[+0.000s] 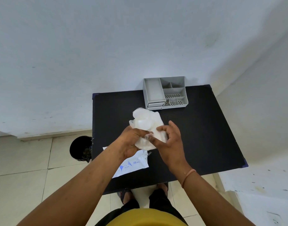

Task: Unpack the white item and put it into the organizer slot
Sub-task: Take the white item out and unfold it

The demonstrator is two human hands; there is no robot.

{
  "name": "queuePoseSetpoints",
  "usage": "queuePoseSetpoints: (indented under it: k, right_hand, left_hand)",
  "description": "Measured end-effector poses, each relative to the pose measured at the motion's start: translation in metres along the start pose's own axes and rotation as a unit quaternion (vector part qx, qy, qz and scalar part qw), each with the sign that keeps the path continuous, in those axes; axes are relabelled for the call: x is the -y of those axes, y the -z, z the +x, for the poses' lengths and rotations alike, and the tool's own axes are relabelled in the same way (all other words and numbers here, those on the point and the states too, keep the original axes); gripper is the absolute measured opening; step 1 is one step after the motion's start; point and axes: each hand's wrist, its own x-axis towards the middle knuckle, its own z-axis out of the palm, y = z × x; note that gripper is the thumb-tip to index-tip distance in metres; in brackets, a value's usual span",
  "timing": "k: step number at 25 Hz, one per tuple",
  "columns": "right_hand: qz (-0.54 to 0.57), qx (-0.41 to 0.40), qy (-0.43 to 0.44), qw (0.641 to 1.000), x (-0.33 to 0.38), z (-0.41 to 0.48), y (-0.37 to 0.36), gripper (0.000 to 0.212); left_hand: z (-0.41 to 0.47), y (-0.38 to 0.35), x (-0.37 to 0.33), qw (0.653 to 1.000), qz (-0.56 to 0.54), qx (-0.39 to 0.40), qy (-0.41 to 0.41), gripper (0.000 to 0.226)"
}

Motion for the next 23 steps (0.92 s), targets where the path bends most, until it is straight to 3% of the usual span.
queuePoseSetpoints:
  k: [2, 3, 5, 7, 11, 17, 20, 23]
  right_hand:
    - [0.121, 0.004, -0.102, 0.987, 0.001, -0.001, 0.003, 0.069]
    - [0.203, 0.015, -0.155, 0.967, 0.001, -0.002, 0.005, 0.072]
    - [0.322, 0.036, -0.237, 0.916, 0.000, 0.000, 0.012, 0.059]
    - [0.362, 0.045, -0.273, 0.890, -0.003, 0.004, 0.019, 0.042]
    - [0.434, 0.070, -0.265, 0.858, -0.017, 0.015, 0.033, 0.036]
    - [0.570, 0.119, -0.239, 0.777, -0.020, 0.049, 0.054, 0.042]
    - [0.573, 0.130, -0.249, 0.770, -0.018, 0.068, 0.060, 0.048]
    - [0.551, 0.145, -0.242, 0.785, -0.021, 0.082, 0.069, 0.044]
  left_hand:
    - [-0.002, -0.003, 0.002, 1.000, 0.010, 0.011, -0.008, 0.062]
    - [-0.003, -0.005, 0.001, 1.000, 0.010, 0.022, -0.010, 0.064]
    - [-0.007, -0.014, -0.001, 0.999, -0.011, 0.044, -0.003, 0.057]
    - [-0.007, -0.021, -0.003, 0.996, -0.049, 0.078, 0.012, 0.061]
    - [0.004, -0.033, -0.007, 0.987, -0.091, 0.133, 0.020, 0.092]
    - [0.005, -0.075, -0.028, 0.992, 0.015, 0.059, -0.109, 0.057]
    - [0.023, -0.084, -0.034, 0.994, -0.034, 0.032, -0.098, 0.062]
    - [0.042, -0.079, -0.027, 0.992, -0.079, 0.027, -0.098, 0.065]
